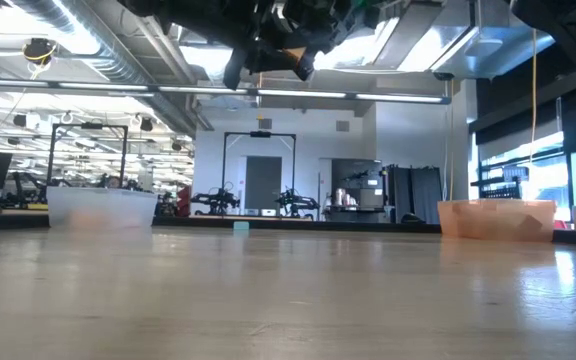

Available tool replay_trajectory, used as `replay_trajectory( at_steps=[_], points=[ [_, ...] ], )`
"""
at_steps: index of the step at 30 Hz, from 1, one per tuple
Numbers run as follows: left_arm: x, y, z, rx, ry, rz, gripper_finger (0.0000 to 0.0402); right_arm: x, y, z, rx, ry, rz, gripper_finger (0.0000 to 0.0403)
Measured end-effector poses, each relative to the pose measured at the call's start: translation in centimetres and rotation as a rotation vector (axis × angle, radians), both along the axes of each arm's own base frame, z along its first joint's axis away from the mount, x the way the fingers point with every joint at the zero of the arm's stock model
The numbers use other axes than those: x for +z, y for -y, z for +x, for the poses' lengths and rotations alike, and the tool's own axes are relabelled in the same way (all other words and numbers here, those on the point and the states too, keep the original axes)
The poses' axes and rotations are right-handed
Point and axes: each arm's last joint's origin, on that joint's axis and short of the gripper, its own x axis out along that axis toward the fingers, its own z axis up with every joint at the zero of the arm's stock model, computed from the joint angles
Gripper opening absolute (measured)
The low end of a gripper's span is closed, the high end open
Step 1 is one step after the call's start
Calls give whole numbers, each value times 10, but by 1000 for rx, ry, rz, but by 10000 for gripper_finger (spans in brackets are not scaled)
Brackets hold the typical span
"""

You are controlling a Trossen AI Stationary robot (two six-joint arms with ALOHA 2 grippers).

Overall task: Sort & place blocks by color
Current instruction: Put the orange block into the transparent bin

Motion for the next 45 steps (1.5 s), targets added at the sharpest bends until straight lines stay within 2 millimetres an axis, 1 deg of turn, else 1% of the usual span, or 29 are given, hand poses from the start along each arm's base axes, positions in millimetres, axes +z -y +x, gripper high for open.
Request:
replay_trajectory(
  at_steps=[2, 7, 9, 12, 14, 18, 21, 25, 30, 34, 37, 41, 45],
  points=[
    [0, 0, 0, 10, -5, 2, 127, 0, 0, 0, -7, -7, -4, 133],
    [-1, -1, 0, 30, -13, 0, 124, -1, 1, 0, -37, -23, -41, 134],
    [-2, -1, 0, 45, -12, -13, 124, -1, 2, 0, -44, -25, -59, 156],
    [-2, -3, -1, 102, -3, -53, 124, -1, 3, 0, -53, -26, -81, 210],
    [-3, -4, -3, 135, -16, -74, 124, -1, 4, 0, -65, -34, -91, 237],
    [-4, -4, -11, 207, -67, -108, 124, -2, 15, -5, -118, -60, -125, 268],
    [-7, -9, -18, 345, -108, -135, 124, -3, 28, -13, -186, -96, -166, 273],
    [-7, -20, -32, 577, -95, -219, 124, -4, 47, -24, -277, -143, -216, 275],
    [-14, -40, -58, 866, -70, -413, 124, -7, 69, -39, -421, -235, -280, 276],
    [-22, -56, -80, 1073, -14, -633, 124, -9, 84, -52, -572, -328, -313, 277],
    [-32, -68, -101, 1276, 23, -803, 124, -10, 92, -59, -647, -375, -325, 277],
    [-48, -82, -125, 1547, 90, -1032, 124, -10, 95, -63, -658, -385, -330, 277],
    [-61, -93, -142, 1755, 142, -1137, 124, -10, 96, -62, -637, -374, -350, 277]
  ],
)
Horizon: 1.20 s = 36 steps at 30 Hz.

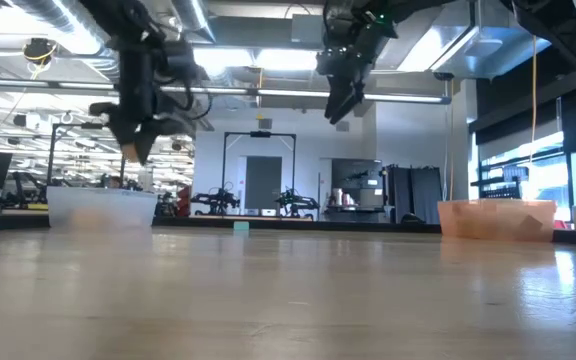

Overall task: Sort & place blocks by color
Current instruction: Put the orange block into the transparent bin, then put the blue block into the green bin

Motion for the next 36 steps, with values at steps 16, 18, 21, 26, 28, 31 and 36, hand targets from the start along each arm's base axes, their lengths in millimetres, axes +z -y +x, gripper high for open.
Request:
replay_trajectory(
  at_steps=[16, 18, 21, 26, 28, 31, 36],
  points=[
    [-45, -14, -30, 238, 32, -104, 128, 2, 0, 4, 56, 32, -39, 277],
    [-45, -15, -32, 246, 32, -103, 153, 2, 0, 5, 57, 35, -41, 277],
    [-44, -16, -33, 247, 45, -102, 190, 2, 0, 5, 57, 36, -41, 277],
    [-44, -17, -32, 246, 48, -100, 203, 2, 0, 5, 54, 38, -39, 277],
    [-44, -18, -32, 246, 59, -87, 203, 2, 0, 5, 54, 38, -39, 277],
    [-43, -21, -28, 229, 120, -72, 204, 3, -1, 5, 70, 59, -13, 277],
    [-26, -32, -8, 122, 360, -33, 207, 1, -5, 3, 80, 59, 70, 277]
  ],
)
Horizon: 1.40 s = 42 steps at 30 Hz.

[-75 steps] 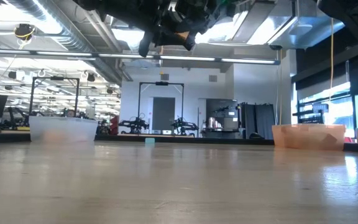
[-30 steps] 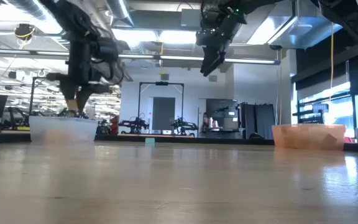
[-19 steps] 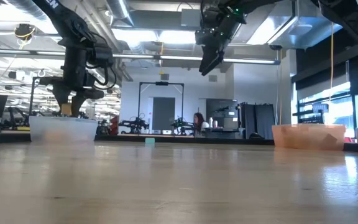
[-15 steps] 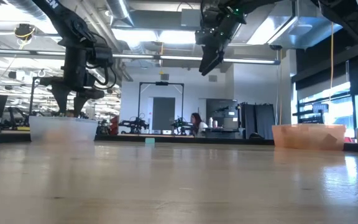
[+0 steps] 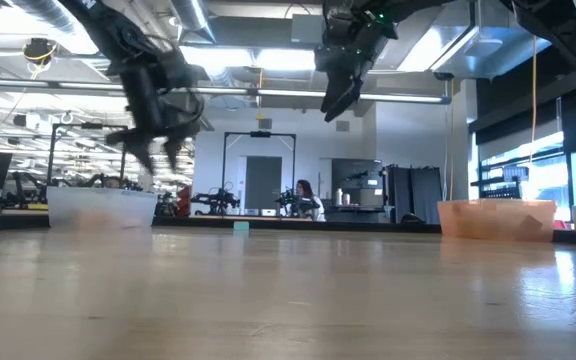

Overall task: Sort & place blocks by color
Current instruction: Put the blue block into the green bin

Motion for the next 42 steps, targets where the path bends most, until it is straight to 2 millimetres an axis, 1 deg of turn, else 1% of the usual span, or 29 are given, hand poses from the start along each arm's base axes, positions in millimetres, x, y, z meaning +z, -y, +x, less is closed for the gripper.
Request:
replay_trajectory(
  at_steps=[2, 5, 9, 11, 14, 16, 19, 22, 26, 31, 35, 42],
  points=[
    [9, -4, 9, -56, 109, 32, 207, 0, -1, 0, -4, -5, 8, 277],
    [19, -4, 22, -107, 240, 66, 205, 0, 1, -1, -80, 7, 51, 277],
    [21, -2, 41, -178, 302, 131, 204, 0, 2, -2, -137, 9, 86, 277],
    [17, -3, 52, -248, 290, 168, 204, 0, 3, -3, -139, 13, 88, 277],
    [4, -6, 72, -355, 286, 209, 204, 0, 5, -4, -145, 17, 90, 277],
    [-8, -9, 84, -382, 295, 216, 204, 0, 5, -4, -146, 18, 90, 277],
    [-23, -15, 96, -383, 319, 223, 204, 0, 5, -4, -145, 18, 90, 277],
    [-35, -21, 101, -365, 339, 200, 204, 0, 5, -4, -145, 18, 91, 277],
    [-56, -25, 105, -379, 292, 153, 204, 0, 5, -4, -145, 18, 91, 277],
    [-72, -32, 114, -407, 296, 102, 204, 0, 5, -4, -145, 18, 91, 277],
    [-79, -35, 118, -416, 295, 84, 204, 0, 5, -4, -145, 18, 91, 277],
    [-86, -33, 116, -427, 257, 31, 204, 0, 5, -4, -145, 18, 91, 277]
  ],
)
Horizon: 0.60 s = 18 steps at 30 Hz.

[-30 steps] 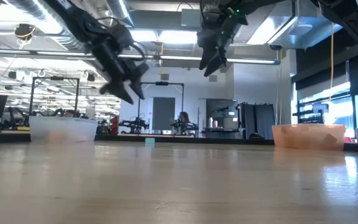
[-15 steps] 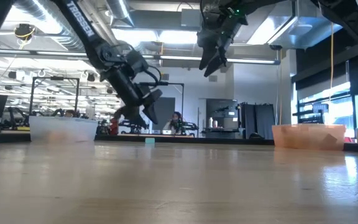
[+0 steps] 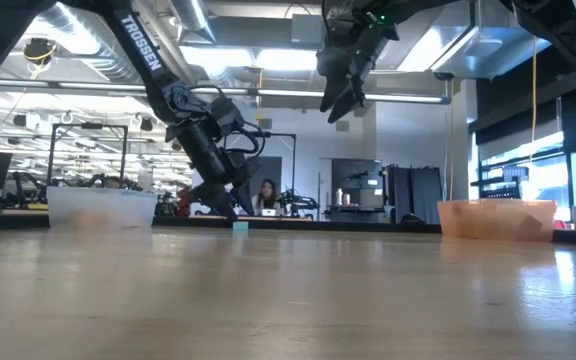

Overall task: Sort & place blocks by color
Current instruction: Put the blue block into the green bin

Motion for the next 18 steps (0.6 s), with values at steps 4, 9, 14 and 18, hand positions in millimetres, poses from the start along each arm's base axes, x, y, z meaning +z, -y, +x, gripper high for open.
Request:
replay_trajectory(
  at_steps=[4, 9, 14, 18],
  points=[
    [-4, 2, 0, -56, 9, -51, 204, 0, 0, 0, 0, 0, 0, 277],
    [-5, 11, 6, -124, 55, -126, 204, 0, 0, 0, 1, 0, 0, 277],
    [-8, 34, 18, -282, 68, -232, 204, 0, 0, 0, 2, 0, -1, 277],
    [-11, 60, 30, -446, 14, -257, 204, 0, 0, 0, 4, -1, -2, 277]
  ],
)
